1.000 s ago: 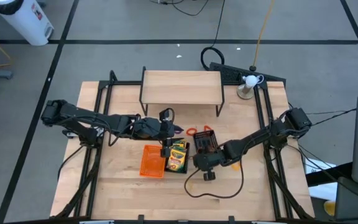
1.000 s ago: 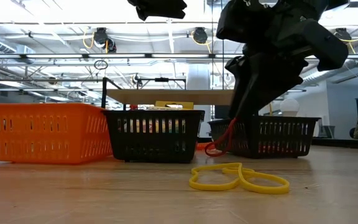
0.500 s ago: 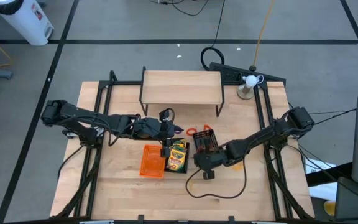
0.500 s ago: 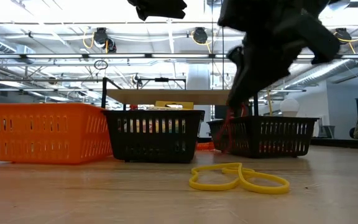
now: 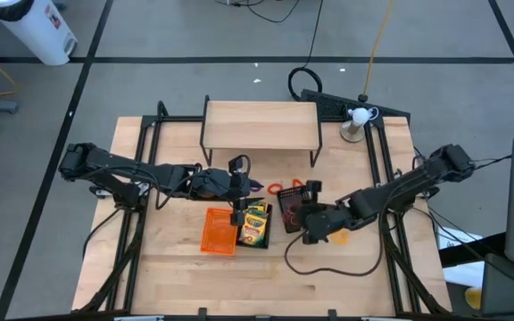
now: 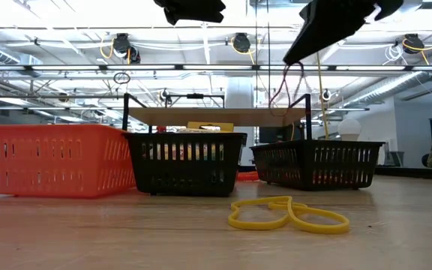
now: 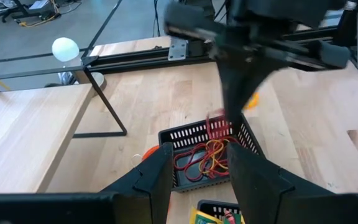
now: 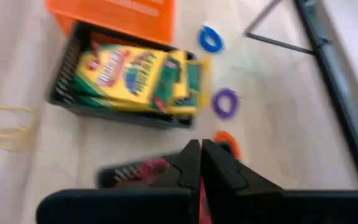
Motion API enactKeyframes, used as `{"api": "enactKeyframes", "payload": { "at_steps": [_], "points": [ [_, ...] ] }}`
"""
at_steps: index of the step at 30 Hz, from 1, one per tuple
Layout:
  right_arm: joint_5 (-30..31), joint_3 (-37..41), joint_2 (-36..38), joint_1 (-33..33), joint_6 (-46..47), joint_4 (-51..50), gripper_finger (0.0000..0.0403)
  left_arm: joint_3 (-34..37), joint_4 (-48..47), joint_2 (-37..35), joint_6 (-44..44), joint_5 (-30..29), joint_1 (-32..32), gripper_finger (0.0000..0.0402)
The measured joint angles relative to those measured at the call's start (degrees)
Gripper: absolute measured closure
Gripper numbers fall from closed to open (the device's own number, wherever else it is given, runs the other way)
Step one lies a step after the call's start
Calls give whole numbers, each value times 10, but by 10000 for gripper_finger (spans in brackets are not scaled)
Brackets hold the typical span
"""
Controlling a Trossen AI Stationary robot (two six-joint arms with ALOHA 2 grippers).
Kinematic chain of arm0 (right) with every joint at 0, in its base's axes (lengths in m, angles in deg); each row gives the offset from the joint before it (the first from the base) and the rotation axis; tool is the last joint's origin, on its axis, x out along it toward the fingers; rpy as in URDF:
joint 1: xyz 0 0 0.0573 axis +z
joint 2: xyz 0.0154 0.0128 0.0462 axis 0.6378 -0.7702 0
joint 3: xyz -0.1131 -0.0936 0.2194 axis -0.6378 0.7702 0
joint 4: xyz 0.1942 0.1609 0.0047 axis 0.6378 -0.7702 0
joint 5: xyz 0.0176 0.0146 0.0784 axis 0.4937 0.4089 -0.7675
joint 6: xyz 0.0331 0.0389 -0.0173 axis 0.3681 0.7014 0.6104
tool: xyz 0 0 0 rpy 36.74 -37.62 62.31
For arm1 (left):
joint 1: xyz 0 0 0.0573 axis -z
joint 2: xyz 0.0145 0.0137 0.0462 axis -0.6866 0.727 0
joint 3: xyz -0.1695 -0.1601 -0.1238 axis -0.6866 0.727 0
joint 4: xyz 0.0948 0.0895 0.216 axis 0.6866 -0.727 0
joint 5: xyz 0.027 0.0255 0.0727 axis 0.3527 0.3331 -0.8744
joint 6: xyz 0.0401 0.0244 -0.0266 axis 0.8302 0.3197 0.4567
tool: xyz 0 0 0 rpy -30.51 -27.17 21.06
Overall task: Pick & Place Office Desk Supplies
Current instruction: Adjust the red rubber band in the right black bin, then put the blue keychain into the orange bin
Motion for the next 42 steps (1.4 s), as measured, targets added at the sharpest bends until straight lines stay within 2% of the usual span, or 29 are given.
{"api": "enactKeyframes", "payload": {
  "at_steps": [6, 12, 18, 23, 27, 35, 39, 42],
  "points": [
    [13, 0, 14, -3, 12, -26, 403, 0, 0, 0, -7, 0, 0, 247],
    [-19, 0, 14, -7, 15, -25, 391, 0, 0, 0, -7, 0, 0, 247],
    [-21, 0, 14, -8, 39, -29, 347, 0, 0, 0, -21, 0, 0, 247],
    [-62, 0, 13, -9, 55, -29, 299, 0, 5, 0, -17, 0, 0, 247],
    [-62, 0, 14, -9, 64, -32, 268, 0, 12, 0, -6, 0, -6, 247],
    [52, 0, 14, 11, 34, -50, 255, 0, 9, 0, -20, 0, -10, 247],
    [73, 1, 13, 15, 8, -51, 263, 0, -58, 0, -5, -56, -17, 247],
    [73, 14, 21, 2, -14, -42, 268, 0, -112, -1, -6, -68, -36, 247]
  ]
}}
